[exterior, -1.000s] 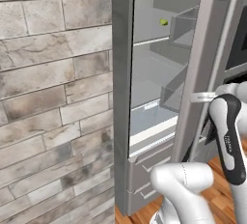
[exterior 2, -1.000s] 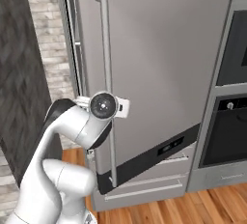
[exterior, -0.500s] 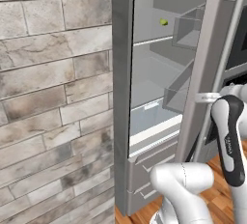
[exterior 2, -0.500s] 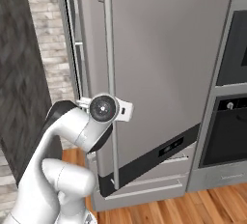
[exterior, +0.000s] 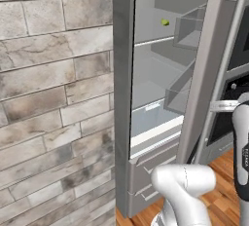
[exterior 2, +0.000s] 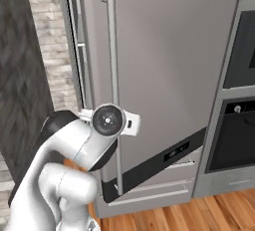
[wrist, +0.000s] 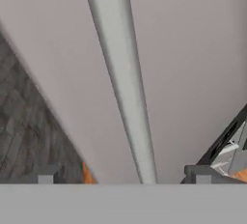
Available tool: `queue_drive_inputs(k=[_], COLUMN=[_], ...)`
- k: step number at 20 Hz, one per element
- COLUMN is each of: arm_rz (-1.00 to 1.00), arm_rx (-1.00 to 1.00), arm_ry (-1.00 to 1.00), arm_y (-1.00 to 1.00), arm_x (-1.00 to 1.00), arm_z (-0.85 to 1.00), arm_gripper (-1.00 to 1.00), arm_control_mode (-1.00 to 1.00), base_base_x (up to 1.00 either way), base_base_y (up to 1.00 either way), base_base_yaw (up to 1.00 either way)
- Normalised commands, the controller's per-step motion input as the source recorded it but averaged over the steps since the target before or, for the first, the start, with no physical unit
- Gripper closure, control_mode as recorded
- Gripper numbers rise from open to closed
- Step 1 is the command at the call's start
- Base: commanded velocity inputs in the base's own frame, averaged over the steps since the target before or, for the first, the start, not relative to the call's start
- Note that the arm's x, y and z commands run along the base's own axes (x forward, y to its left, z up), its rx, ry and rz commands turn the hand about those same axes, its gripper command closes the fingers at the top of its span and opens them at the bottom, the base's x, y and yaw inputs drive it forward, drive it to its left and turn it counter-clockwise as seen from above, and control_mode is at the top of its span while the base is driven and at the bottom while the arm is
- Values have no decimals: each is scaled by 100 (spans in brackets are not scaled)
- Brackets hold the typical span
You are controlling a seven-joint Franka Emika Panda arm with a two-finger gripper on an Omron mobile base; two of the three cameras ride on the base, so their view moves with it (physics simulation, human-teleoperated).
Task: There is a bowl on the dining counter. Grab a lemon wedge from the fridge and place it in the bowl. Then get the liquor bottle and glass cup from the cabinet and place them next to the bowl.
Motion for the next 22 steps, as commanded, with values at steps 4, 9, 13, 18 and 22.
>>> queue_drive_inputs(k=[4, 9, 13, 18, 22], arm_rz=[-7, -6, 0, 6, 6], arm_rx=[-19, -39, -52, -52, -39], arm_ry=[0, 3, 9, 13, -17], arm_y=[12, 65, 73, 68, 44], arm_x=[-97, -45, 4, 24, 4], arm_z=[18, 40, 53, 18, -14], arm_gripper=[-100, -100, -100, -100, -100], arm_control_mode=[-100, -100, -100, -100, -100], base_base_x=[0, 0, 0, 0, 0], base_base_y=[0, 0, 0, 0, 0], base_base_yaw=[0, 0, 0, 0, 0])
